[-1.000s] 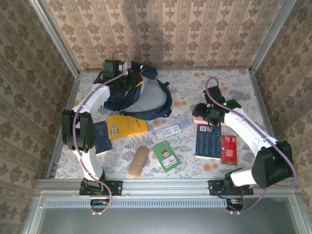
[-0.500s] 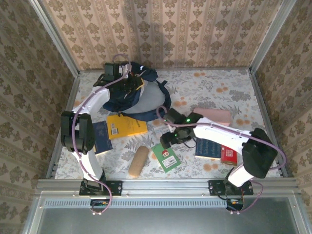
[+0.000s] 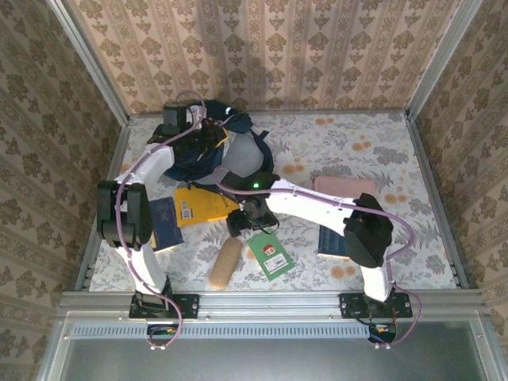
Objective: Pack books, pencil case, and school supplies into a backpack
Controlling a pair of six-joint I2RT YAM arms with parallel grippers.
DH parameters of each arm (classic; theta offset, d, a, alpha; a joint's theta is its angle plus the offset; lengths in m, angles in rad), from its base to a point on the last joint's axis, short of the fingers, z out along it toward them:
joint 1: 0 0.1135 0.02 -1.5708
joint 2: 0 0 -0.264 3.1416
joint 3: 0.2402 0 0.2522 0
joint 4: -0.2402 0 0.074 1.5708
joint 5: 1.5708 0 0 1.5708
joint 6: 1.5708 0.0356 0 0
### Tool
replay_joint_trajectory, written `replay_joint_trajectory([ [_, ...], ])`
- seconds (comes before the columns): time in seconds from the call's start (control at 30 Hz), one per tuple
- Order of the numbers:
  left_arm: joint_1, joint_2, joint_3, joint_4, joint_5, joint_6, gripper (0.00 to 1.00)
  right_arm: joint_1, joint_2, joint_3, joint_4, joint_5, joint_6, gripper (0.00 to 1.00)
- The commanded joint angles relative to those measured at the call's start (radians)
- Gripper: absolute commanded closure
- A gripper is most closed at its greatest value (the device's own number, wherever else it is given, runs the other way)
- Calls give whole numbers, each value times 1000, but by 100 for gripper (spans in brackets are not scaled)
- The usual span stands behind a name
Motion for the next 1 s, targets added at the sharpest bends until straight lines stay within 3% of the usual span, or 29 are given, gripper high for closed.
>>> replay_joint_trajectory([
  [0.0,35,-19,-23,72,1,-47,100,-8,49,123,-207,31,235,19],
  [0.17,41,-17,-25,64,-4,-30,100,22,52,83,-112,-17,512,15],
  [0.23,41,-11,-26,60,-2,-24,100,54,58,79,-93,22,603,10],
  [0.3,42,-5,-25,62,0,-25,100,95,84,100,-90,63,681,0],
  [0.4,46,-3,-28,65,2,-26,100,138,129,140,-121,109,760,0],
  [0.6,43,-13,-25,58,1,-8,100,188,190,134,-38,102,848,0],
  [0.87,44,1,-27,65,8,-14,100,202,293,168,28,15,837,0],
  [0.97,45,1,-25,64,7,-13,100,205,288,148,53,8,843,6],
])
